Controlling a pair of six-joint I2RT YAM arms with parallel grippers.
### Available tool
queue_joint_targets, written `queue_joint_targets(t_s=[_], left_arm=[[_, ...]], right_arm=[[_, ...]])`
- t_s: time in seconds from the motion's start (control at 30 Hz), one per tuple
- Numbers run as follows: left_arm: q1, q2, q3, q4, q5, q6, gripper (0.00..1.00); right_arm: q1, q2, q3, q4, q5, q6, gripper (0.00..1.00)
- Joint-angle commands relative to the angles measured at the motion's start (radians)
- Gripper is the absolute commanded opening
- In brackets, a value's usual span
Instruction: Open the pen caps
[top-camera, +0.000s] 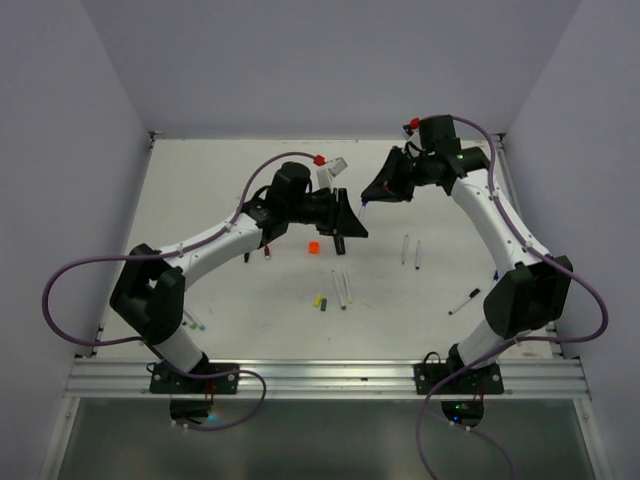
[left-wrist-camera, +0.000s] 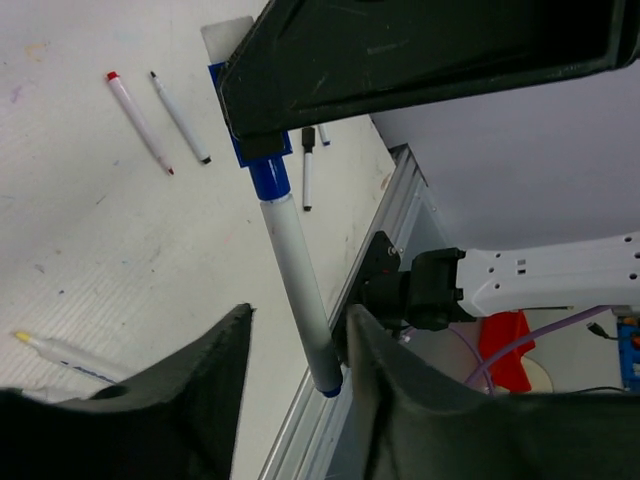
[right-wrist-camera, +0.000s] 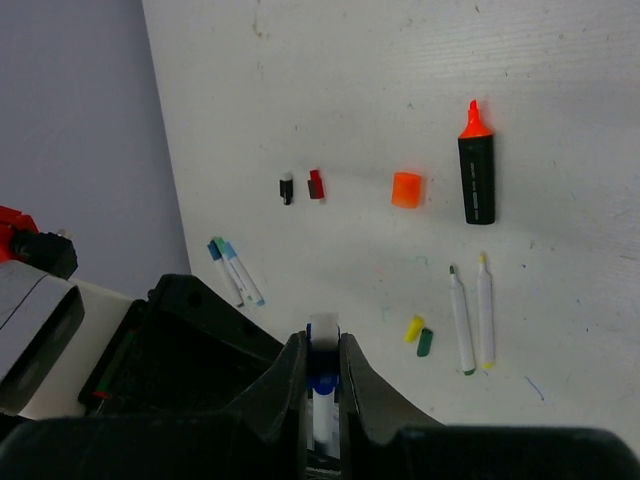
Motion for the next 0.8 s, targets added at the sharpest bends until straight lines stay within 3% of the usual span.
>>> queue_joint_targets(t_s=[0.0, 0.07, 0.1, 0.13, 0.2, 0.23, 0.33, 0.47, 0.77], left_arm=[[0.001, 0.002, 0.042, 0.029, 0.002, -0.015, 0.38], [0.001, 0.002, 0.041, 0.027, 0.005, -0.015, 0.25], [0.002, 0.002, 0.039, 0.029, 0.005, -0.017, 0.07], [0.001, 0.0, 0.035, 0.032, 0.01, -0.018, 0.0], [0.002, -0.009, 0.022, 0.05, 0.014, -0.035, 0.0], [0.002, -0.012, 0.01, 0.058, 0.016, -0.041, 0.0], [0.007, -0.023, 0.001, 0.084, 0.011, -0.075, 0.0], [0.016, -0.02, 0.012, 0.115, 0.016, -0.12, 0.0], [0.025, -0.015, 0.021, 0.161, 0.016, -0.164, 0.0]], right_arm=[[0.011, -0.055, 0.004, 0.017, -0.032, 0.019, 0.0], [0.013, -0.064, 0.001, 0.016, -0.029, 0.019, 0.0], [0.011, -0.067, -0.002, 0.014, -0.028, 0.019, 0.0], [0.013, -0.071, -0.004, 0.014, -0.028, 0.017, 0.0], [0.013, -0.072, -0.013, 0.013, -0.039, 0.017, 0.18], [0.013, -0.075, -0.014, 0.014, -0.054, 0.017, 0.36], [0.017, -0.092, -0.034, 0.019, -0.071, 0.017, 0.45], [0.025, -0.146, -0.089, 0.048, -0.071, 0.039, 0.44], [0.051, -0.183, -0.174, 0.111, -0.065, 0.085, 0.25]])
